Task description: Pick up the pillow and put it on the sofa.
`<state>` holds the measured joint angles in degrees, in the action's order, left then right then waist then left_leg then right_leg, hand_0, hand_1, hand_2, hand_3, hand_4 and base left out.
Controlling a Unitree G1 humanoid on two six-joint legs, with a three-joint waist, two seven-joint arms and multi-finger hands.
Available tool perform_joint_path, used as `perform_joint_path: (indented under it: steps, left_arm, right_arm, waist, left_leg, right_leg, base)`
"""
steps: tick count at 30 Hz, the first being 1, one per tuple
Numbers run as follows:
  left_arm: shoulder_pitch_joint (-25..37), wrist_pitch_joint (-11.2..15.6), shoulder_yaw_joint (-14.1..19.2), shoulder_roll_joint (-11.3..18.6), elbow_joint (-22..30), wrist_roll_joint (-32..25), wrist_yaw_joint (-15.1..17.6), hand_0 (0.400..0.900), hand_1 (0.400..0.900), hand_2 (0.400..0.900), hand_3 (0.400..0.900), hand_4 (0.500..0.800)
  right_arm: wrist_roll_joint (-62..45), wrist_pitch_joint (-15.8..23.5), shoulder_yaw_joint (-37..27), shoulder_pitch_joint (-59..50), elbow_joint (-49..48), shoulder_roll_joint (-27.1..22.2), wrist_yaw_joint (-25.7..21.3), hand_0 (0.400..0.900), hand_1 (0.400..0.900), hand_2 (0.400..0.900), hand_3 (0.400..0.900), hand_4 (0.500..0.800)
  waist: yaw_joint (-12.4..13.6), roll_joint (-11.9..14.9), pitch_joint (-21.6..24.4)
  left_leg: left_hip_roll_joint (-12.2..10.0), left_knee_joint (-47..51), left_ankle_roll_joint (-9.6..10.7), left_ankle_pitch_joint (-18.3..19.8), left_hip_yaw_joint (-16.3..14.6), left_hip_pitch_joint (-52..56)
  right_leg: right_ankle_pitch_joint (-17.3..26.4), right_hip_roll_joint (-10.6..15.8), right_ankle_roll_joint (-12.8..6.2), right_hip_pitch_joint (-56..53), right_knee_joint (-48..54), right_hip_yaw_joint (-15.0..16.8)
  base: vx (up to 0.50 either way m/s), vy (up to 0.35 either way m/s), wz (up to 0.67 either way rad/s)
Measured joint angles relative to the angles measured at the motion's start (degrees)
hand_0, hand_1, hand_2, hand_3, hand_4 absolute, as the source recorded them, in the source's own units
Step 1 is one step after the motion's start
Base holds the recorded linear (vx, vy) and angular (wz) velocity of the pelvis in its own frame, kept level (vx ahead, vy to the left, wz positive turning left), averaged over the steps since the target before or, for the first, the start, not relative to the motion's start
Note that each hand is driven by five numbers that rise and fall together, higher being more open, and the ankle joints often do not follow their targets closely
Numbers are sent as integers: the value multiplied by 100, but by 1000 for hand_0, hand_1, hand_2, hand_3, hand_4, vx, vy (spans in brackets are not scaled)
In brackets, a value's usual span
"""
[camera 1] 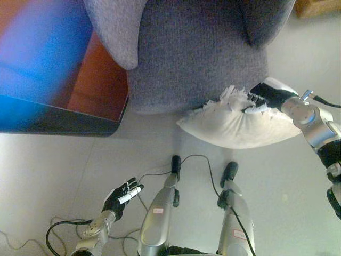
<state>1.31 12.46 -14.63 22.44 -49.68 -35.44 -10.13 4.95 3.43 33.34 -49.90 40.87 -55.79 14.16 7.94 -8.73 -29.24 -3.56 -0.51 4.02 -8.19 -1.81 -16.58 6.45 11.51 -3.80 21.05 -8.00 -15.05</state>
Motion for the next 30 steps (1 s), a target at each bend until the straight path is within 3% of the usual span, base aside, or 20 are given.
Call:
perform_joint_path:
  steps: [8, 16, 19, 26, 30]
  left_arm:
    - [-207, -286, 518, -3, -591, 601, -90, 900, 900, 900, 900, 800]
    - [-241, -295, 988, -171, -1166, 1021, -164, 900, 900, 900, 900, 800]
    - [-359, -298, 989, -234, -1509, 1181, -163, 900, 900, 900, 900, 800]
    - [-726, -364, 1008, -299, -1886, 1450, -32, 900, 900, 900, 900, 800]
    - [-809, -412, 1013, -323, -1970, 1509, 118, 900, 900, 900, 900, 800]
  right_arm:
    - [-117, 100, -903, 781, -995, -152, 931, 400, 400, 400, 400, 500]
    - [-308, 54, -1079, 786, -1425, -333, 1656, 400, 400, 400, 400, 500]
    - [-452, 23, -1031, 717, -1379, -359, 1820, 400, 400, 400, 400, 500]
    - [-889, -342, -36, -347, -979, -370, 1902, 400, 400, 400, 400, 500]
    - [-985, -756, 243, -926, -298, -191, 1900, 400, 400, 400, 400, 500]
  waist:
    - [-161, 603, 276]
    - [-100, 935, 772]
    - [23, 1030, 1110]
    - [187, 1276, 1585]
    - [395, 1448, 1745]
  left_leg:
    - [-54, 511, 32, 85, -1, 1128]
    - [-48, 513, 56, 176, 104, 1454]
    - [-49, 513, 65, 188, 117, 1474]
    - [-48, 512, 68, 190, 215, 1582]
    - [-38, 510, 71, 187, 363, 1663]
  right_leg:
    - [293, -205, -107, -1489, 1223, -188]
    - [215, -207, -148, -1947, 1298, -312]
    - [183, -205, -167, -1979, 1298, -330]
    - [144, -205, -178, -2140, 1298, -438]
    - [80, -194, -204, -2321, 1297, -598]
  base:
    - [167, 6, 4]
    - [124, 37, 16]
    - [84, 31, 13]
    - [103, 46, 13]
    - [120, 33, 17]
